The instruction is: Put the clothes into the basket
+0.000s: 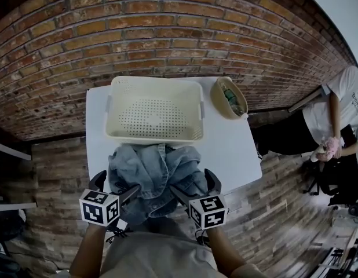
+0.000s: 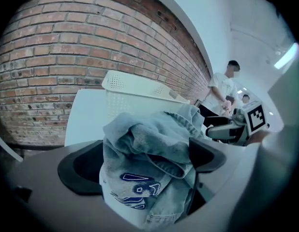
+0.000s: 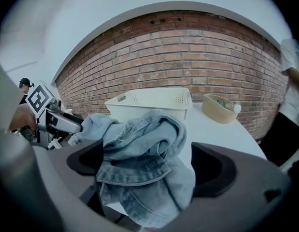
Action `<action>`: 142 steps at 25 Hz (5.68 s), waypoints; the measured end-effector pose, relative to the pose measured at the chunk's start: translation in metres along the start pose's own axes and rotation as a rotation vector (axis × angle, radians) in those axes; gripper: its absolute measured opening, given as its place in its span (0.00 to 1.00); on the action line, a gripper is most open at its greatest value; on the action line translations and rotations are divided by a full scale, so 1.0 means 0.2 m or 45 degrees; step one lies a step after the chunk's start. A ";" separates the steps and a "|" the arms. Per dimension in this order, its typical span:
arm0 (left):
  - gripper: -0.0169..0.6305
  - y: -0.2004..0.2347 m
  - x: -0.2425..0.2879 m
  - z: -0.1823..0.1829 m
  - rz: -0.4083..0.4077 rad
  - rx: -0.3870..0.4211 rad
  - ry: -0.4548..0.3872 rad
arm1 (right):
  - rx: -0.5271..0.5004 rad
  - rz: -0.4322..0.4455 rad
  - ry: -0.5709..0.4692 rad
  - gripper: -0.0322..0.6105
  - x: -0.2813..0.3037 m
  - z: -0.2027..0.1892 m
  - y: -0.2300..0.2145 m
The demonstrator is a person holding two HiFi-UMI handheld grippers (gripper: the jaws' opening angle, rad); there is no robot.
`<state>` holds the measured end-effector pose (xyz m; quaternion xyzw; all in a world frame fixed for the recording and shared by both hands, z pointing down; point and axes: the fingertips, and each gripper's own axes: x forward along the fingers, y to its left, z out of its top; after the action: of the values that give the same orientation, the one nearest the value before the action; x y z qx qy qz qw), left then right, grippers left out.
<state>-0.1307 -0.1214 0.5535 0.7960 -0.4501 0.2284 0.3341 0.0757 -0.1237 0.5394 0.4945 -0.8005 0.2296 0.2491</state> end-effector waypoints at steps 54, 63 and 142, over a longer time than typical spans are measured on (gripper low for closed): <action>0.73 -0.37 0.41 -0.13 -0.749 -0.090 0.220 | 0.055 0.710 0.459 0.53 0.34 -0.21 0.24; 0.72 -0.46 0.19 0.07 -0.705 0.058 0.063 | -0.083 0.662 0.305 0.50 0.16 0.02 0.31; 0.72 -0.33 0.27 1.56 -0.492 0.717 -0.554 | -0.578 0.187 -0.389 0.49 0.38 1.45 -0.12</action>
<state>-0.0262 -0.3576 0.3583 0.9561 -0.2725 0.1019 0.0366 0.0184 -0.3642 0.3667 0.3956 -0.8933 -0.0151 0.2126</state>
